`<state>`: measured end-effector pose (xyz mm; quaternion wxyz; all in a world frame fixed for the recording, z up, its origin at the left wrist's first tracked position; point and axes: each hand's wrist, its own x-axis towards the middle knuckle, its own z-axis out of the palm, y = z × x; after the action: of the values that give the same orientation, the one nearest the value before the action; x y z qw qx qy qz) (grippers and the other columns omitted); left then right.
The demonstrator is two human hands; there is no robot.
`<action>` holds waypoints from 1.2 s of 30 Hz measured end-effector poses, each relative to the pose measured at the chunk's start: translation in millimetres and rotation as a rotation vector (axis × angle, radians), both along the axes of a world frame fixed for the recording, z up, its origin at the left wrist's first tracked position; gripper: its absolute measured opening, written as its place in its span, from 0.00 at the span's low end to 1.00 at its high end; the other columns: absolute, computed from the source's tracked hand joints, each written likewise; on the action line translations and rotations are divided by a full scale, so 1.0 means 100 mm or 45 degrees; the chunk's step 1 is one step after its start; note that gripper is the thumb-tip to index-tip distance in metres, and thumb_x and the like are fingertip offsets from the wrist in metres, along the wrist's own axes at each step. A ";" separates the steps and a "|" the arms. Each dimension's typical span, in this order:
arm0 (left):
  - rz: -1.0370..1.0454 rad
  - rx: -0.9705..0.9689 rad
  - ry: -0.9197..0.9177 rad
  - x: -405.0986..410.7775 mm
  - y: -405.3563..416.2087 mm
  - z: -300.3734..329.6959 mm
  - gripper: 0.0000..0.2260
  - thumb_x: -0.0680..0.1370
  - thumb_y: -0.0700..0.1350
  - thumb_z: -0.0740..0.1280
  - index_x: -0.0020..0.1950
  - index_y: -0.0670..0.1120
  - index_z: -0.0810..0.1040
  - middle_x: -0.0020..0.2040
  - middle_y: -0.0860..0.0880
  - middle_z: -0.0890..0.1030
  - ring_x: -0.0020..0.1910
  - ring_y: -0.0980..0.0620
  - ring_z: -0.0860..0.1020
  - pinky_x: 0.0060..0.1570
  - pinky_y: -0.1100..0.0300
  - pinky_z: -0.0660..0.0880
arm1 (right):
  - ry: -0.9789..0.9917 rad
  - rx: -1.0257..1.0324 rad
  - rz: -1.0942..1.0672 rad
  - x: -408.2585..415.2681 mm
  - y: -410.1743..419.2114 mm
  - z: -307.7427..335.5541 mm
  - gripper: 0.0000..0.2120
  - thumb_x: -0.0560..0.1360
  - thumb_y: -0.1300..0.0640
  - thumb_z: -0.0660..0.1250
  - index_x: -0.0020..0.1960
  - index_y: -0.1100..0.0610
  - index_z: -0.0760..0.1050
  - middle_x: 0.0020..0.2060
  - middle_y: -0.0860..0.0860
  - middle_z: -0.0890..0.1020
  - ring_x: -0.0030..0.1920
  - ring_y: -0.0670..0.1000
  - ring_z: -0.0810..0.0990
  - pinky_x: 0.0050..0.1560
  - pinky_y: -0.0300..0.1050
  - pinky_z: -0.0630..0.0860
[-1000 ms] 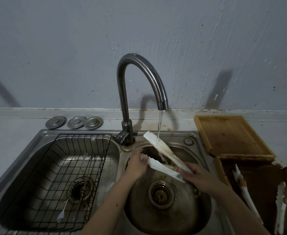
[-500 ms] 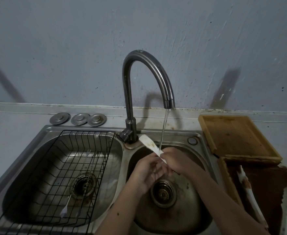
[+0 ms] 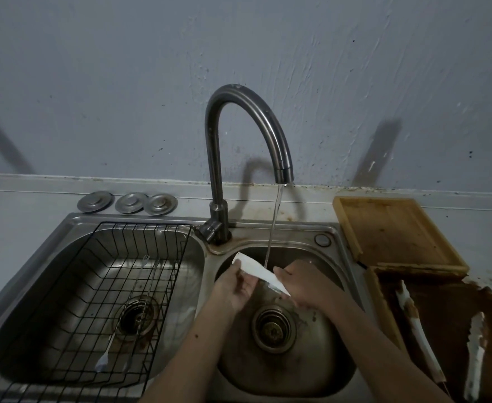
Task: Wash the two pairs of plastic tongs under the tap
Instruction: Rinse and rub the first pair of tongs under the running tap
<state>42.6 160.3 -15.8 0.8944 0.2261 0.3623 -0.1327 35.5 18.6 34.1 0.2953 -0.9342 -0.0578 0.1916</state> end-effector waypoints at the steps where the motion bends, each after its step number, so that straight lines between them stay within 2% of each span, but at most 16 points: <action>1: -0.029 0.020 -0.002 0.01 -0.03 -0.01 0.10 0.78 0.41 0.63 0.46 0.33 0.74 0.41 0.39 0.78 0.32 0.49 0.80 0.34 0.62 0.79 | -0.021 -0.028 0.006 -0.01 -0.04 0.01 0.25 0.79 0.49 0.54 0.25 0.54 0.67 0.14 0.48 0.72 0.20 0.42 0.71 0.27 0.38 0.63; 3: -0.236 0.107 -0.044 -0.03 -0.17 -0.01 0.06 0.76 0.37 0.66 0.46 0.33 0.76 0.41 0.39 0.81 0.36 0.47 0.81 0.36 0.59 0.80 | -0.016 -0.041 0.007 -0.01 -0.11 0.02 0.24 0.79 0.48 0.54 0.28 0.55 0.71 0.23 0.49 0.76 0.24 0.46 0.73 0.26 0.37 0.66; 6: -0.473 0.238 -0.091 -0.12 -0.29 0.01 0.05 0.72 0.34 0.70 0.46 0.34 0.78 0.35 0.40 0.84 0.31 0.49 0.83 0.29 0.61 0.81 | 0.017 -0.061 0.069 -0.04 -0.23 0.03 0.20 0.79 0.48 0.55 0.33 0.54 0.73 0.29 0.51 0.77 0.26 0.45 0.74 0.29 0.37 0.69; 8: -0.410 0.250 -0.077 -0.09 -0.20 0.04 0.07 0.73 0.37 0.69 0.47 0.34 0.76 0.35 0.39 0.83 0.28 0.49 0.83 0.25 0.60 0.80 | -0.014 -0.056 0.112 -0.06 -0.32 0.05 0.21 0.79 0.47 0.55 0.32 0.53 0.72 0.26 0.49 0.75 0.23 0.42 0.73 0.28 0.36 0.69; 12: -0.116 0.044 0.034 -0.01 0.06 0.01 0.11 0.81 0.43 0.58 0.51 0.34 0.72 0.29 0.38 0.80 0.20 0.50 0.79 0.18 0.61 0.76 | 0.020 0.065 0.159 -0.11 -0.51 0.08 0.23 0.80 0.46 0.54 0.30 0.53 0.72 0.16 0.45 0.75 0.16 0.40 0.70 0.22 0.28 0.66; 15: -0.328 0.141 -0.032 -0.04 0.00 0.03 0.11 0.81 0.38 0.56 0.48 0.31 0.73 0.28 0.37 0.81 0.24 0.47 0.81 0.24 0.56 0.80 | -0.011 0.113 0.142 -0.11 -0.60 0.05 0.23 0.80 0.46 0.53 0.31 0.52 0.73 0.17 0.43 0.76 0.18 0.40 0.73 0.24 0.27 0.67; 18: -0.444 0.274 -0.109 -0.04 -0.12 0.12 0.10 0.81 0.33 0.52 0.50 0.32 0.72 0.39 0.35 0.81 0.37 0.43 0.82 0.37 0.51 0.82 | -0.056 0.161 0.117 -0.13 -0.64 -0.01 0.22 0.80 0.47 0.55 0.29 0.52 0.71 0.17 0.41 0.76 0.19 0.40 0.73 0.24 0.28 0.68; 20: -0.448 0.381 -0.190 0.02 -0.13 0.16 0.13 0.78 0.29 0.50 0.56 0.36 0.71 0.45 0.35 0.78 0.44 0.43 0.79 0.38 0.48 0.82 | -0.091 0.155 0.092 -0.14 -0.67 -0.03 0.22 0.80 0.48 0.55 0.28 0.50 0.69 0.17 0.40 0.76 0.18 0.39 0.73 0.25 0.30 0.68; 22: -0.437 0.396 -0.247 0.09 -0.13 0.14 0.17 0.76 0.27 0.52 0.60 0.39 0.70 0.46 0.36 0.76 0.39 0.47 0.76 0.38 0.47 0.81 | -0.112 0.121 0.049 -0.15 -0.70 -0.04 0.22 0.80 0.48 0.55 0.27 0.50 0.69 0.17 0.44 0.76 0.18 0.39 0.72 0.28 0.34 0.69; 24: -0.476 0.399 -0.240 0.13 -0.15 0.13 0.12 0.77 0.30 0.56 0.57 0.39 0.72 0.41 0.39 0.76 0.31 0.51 0.74 0.36 0.50 0.82 | -0.153 0.064 0.032 -0.16 -0.70 -0.04 0.22 0.80 0.48 0.55 0.28 0.51 0.69 0.18 0.48 0.73 0.20 0.39 0.72 0.31 0.38 0.68; 26: -0.486 0.433 -0.172 0.18 -0.19 0.14 0.09 0.78 0.34 0.61 0.57 0.40 0.73 0.39 0.41 0.77 0.34 0.51 0.75 0.28 0.56 0.81 | -0.201 0.004 0.038 -0.17 -0.64 -0.03 0.22 0.80 0.49 0.55 0.28 0.52 0.70 0.21 0.47 0.72 0.22 0.41 0.71 0.30 0.38 0.67; 28: -0.482 0.506 -0.090 0.27 -0.23 0.12 0.05 0.78 0.38 0.62 0.49 0.38 0.76 0.32 0.43 0.80 0.35 0.50 0.76 0.24 0.61 0.79 | -0.291 -0.036 0.043 -0.17 -0.53 -0.01 0.22 0.80 0.49 0.55 0.28 0.52 0.68 0.24 0.47 0.72 0.26 0.43 0.71 0.28 0.36 0.64; 30: -0.464 0.544 -0.039 0.35 -0.27 0.06 0.11 0.79 0.40 0.60 0.38 0.37 0.74 0.24 0.44 0.79 0.33 0.49 0.74 0.27 0.60 0.76 | -0.377 -0.075 0.119 -0.19 -0.42 -0.01 0.20 0.80 0.52 0.55 0.30 0.53 0.69 0.27 0.48 0.73 0.30 0.46 0.72 0.27 0.36 0.61; 31: -0.436 0.538 -0.025 0.39 -0.30 0.05 0.12 0.80 0.41 0.58 0.38 0.38 0.73 0.27 0.43 0.78 0.33 0.49 0.73 0.32 0.58 0.74 | -0.407 -0.095 0.183 -0.20 -0.35 -0.02 0.18 0.80 0.54 0.55 0.32 0.54 0.71 0.29 0.49 0.74 0.31 0.47 0.73 0.28 0.38 0.62; 33: -0.328 0.555 0.000 0.43 -0.38 0.04 0.08 0.80 0.41 0.58 0.46 0.37 0.72 0.36 0.43 0.75 0.35 0.49 0.73 0.36 0.58 0.73 | -0.432 -0.060 0.226 -0.21 -0.25 -0.06 0.16 0.79 0.55 0.57 0.34 0.54 0.72 0.29 0.49 0.74 0.31 0.46 0.73 0.29 0.37 0.64; 36: -0.166 0.550 -0.073 0.42 -0.44 0.06 0.10 0.79 0.42 0.62 0.58 0.41 0.70 0.38 0.45 0.75 0.32 0.52 0.77 0.24 0.63 0.75 | -0.458 -0.009 0.130 -0.17 -0.23 -0.09 0.15 0.77 0.52 0.60 0.34 0.56 0.72 0.26 0.47 0.72 0.28 0.43 0.70 0.29 0.37 0.61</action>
<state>84.5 116.0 -9.6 0.8246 0.4392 0.3414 -0.1032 18.9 -4.7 25.2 0.2668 -0.9503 -0.1562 0.0365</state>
